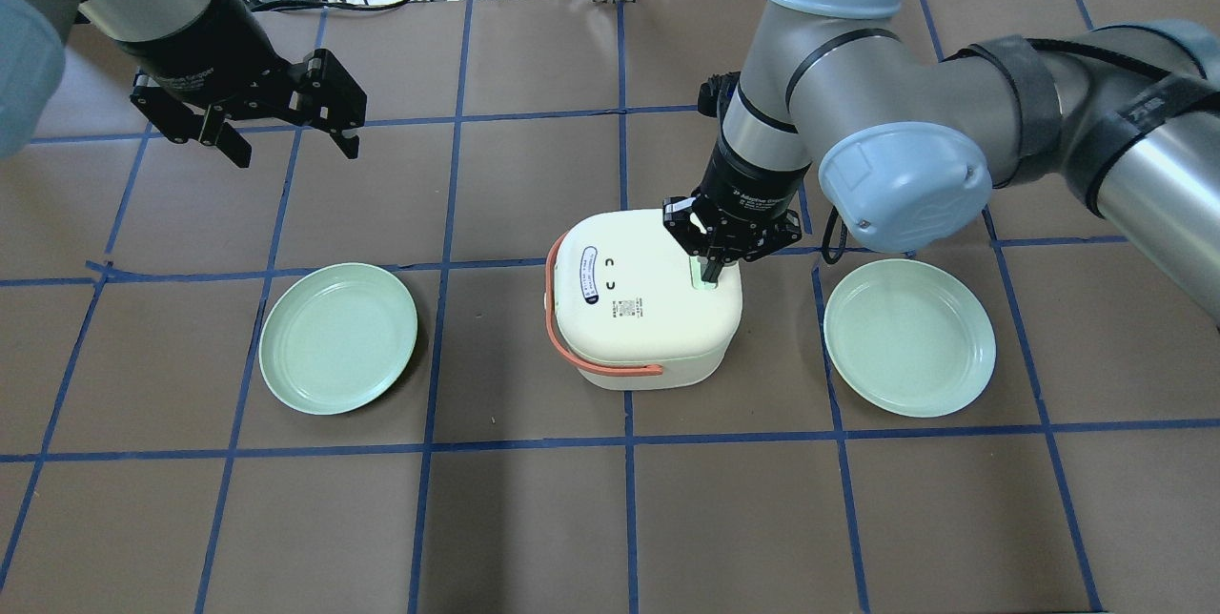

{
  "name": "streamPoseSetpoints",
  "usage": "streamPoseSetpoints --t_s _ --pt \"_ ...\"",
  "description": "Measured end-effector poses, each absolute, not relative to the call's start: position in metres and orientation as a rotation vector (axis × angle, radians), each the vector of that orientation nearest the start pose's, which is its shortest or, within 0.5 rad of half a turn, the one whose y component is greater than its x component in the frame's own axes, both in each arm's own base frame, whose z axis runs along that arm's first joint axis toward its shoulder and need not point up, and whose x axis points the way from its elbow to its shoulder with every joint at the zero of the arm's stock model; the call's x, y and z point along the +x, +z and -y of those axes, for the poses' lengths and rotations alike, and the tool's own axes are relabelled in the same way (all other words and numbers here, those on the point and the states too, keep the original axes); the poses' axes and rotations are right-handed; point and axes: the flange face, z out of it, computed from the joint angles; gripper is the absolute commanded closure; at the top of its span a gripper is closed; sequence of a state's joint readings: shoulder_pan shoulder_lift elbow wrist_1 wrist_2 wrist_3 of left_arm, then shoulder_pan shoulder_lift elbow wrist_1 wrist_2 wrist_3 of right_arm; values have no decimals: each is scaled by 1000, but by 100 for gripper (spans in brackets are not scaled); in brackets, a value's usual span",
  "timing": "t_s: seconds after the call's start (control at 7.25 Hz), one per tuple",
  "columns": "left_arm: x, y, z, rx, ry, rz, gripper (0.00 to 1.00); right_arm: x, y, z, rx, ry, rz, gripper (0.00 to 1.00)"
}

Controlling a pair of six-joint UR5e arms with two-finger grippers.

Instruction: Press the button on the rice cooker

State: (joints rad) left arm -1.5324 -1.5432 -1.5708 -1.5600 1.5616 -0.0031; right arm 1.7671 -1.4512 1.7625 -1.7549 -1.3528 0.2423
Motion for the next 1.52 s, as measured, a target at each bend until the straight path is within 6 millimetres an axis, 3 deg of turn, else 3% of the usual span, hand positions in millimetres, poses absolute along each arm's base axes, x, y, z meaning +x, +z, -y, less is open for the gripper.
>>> streamPoseSetpoints --t_s 0.41,0.55,0.69,0.83,1.1,1.38,1.52 --pt "-116 502 489 -65 -61 -3149 0 251 353 469 90 261 -2946 100" --pt "-116 502 489 -65 -61 -3149 0 251 353 470 93 260 -2946 92" --pt "-116 502 489 -65 -61 -3149 0 252 359 471 102 244 -2945 28" --pt "-116 502 489 -65 -61 -3149 0 252 371 475 148 210 -2946 5" --pt "-116 502 489 -65 -61 -3149 0 247 416 492 273 112 -2978 0" --pt "-116 502 489 -66 -61 -3149 0 224 465 509 326 52 -3042 0" --pt "-116 502 489 -67 -61 -3149 0 207 478 516 317 24 -3063 0"
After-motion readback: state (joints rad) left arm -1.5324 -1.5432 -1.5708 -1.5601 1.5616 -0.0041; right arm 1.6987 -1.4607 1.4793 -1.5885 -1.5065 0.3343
